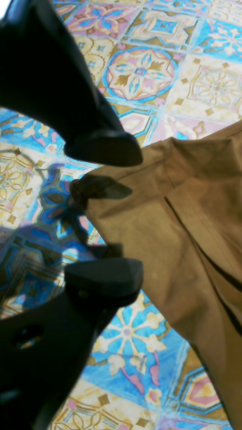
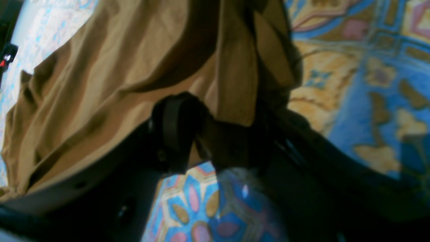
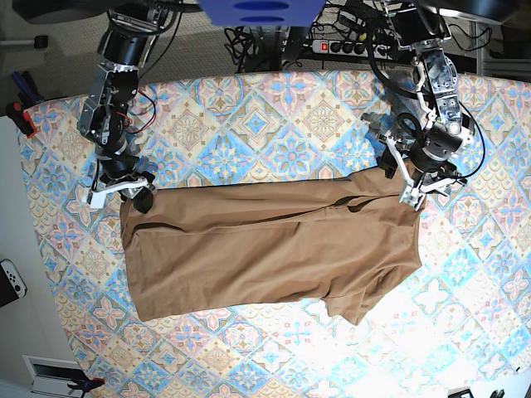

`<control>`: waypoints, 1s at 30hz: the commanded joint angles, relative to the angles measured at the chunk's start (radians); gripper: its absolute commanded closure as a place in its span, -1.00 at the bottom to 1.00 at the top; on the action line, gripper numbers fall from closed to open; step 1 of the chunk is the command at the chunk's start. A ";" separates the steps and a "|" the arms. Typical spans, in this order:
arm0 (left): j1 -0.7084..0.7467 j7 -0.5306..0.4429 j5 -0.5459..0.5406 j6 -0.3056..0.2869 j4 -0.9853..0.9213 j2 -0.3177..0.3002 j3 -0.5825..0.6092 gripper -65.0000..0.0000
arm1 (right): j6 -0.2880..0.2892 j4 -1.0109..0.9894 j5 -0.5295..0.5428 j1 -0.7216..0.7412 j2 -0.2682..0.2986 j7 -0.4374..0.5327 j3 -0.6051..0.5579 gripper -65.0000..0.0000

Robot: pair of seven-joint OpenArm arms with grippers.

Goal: Layout the t-shirt on the table in an organized manner, then fold the t-shirt properly
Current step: 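Shift the left gripper outward along the shoulder edge and regrip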

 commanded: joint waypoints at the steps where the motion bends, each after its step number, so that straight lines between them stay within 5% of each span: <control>1: -0.010 -0.015 -0.007 0.003 0.020 -0.007 -0.003 -0.28 | 0.012 0.022 0.019 0.015 0.005 0.019 -0.008 0.21; 7: -0.014 -0.015 -0.037 0.003 0.020 0.004 -0.077 -0.29 | 0.012 0.021 0.019 0.020 0.005 0.019 -0.015 0.21; 13: -0.016 0.004 -0.339 -0.043 -0.029 0.028 -0.309 -0.29 | 0.012 0.019 0.019 0.016 0.005 0.019 -0.015 0.21; 16: -0.028 0.050 -0.399 -0.043 -0.098 0.001 -0.344 -0.29 | 0.012 0.019 0.016 0.015 0.005 0.019 -0.015 0.21; 30: -0.149 0.050 -0.423 -0.043 -0.403 -0.024 -0.419 -0.29 | 0.012 0.015 0.014 0.013 0.005 0.019 -0.017 0.21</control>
